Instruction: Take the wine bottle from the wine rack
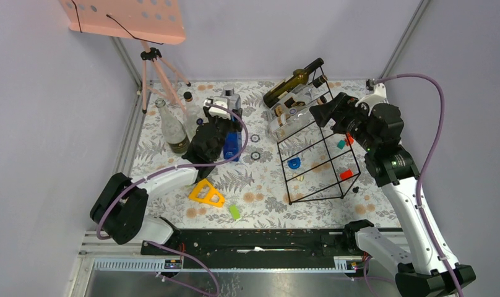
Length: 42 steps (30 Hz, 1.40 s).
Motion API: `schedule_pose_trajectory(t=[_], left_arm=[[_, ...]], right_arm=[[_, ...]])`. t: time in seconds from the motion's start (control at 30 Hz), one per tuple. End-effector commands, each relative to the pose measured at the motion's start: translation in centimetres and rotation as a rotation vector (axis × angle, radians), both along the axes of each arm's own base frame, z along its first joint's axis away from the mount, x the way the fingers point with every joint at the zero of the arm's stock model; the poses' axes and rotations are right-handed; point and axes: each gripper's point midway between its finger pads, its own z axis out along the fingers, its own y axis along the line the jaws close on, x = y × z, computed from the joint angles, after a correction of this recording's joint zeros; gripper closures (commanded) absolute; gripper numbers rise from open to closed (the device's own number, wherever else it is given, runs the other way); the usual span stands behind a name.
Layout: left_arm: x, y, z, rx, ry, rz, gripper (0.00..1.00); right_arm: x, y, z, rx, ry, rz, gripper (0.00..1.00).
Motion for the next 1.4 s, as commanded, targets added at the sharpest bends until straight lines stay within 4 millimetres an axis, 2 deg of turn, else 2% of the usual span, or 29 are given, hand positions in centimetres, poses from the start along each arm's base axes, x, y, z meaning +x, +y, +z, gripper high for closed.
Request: schedule_pose_trajectory(t=[0.0, 0.13, 0.43, 0.57, 0.9, 1.2, 1.37], left_arm=[[-0.5, 3.4, 9.6, -0.285, -0.295, 0.080, 1.00], [-0.2, 5.7, 8.7, -0.315, -0.320, 0.137, 1.00], [-0.3, 8.7, 6.8, -0.211, -0.347, 0.274, 1.00], [-0.3, 10.2, 5.3, -0.165, -0.338, 0.341, 1.00], [-1.1, 14.1, 3.0, -0.142, -0.301, 0.531, 1.00], [-1.9, 17.7, 1.6, -0.128, -0.276, 0.648, 1.00], [-1.9, 19.0, 1.4, -0.120, -0.275, 0.679, 1.00]], right_arm=[[-0.6, 0.1, 0.4, -0.012, -0.032, 0.014, 0.11], [-0.6, 0.2, -0.2, -0.017, -0.019, 0.023, 0.11], [-0.5, 0.4, -1.3, -0.023, 0.009, 0.037, 0.11], [-0.4, 0.6, -1.8, -0.024, 0.021, 0.043, 0.11], [-0.3, 0.8, -2.3, -0.024, 0.033, 0.051, 0.11], [-0.1, 1.1, -2.7, -0.013, 0.045, 0.063, 0.11], [0.0, 1.3, -2.7, -0.005, 0.051, 0.072, 0.11]])
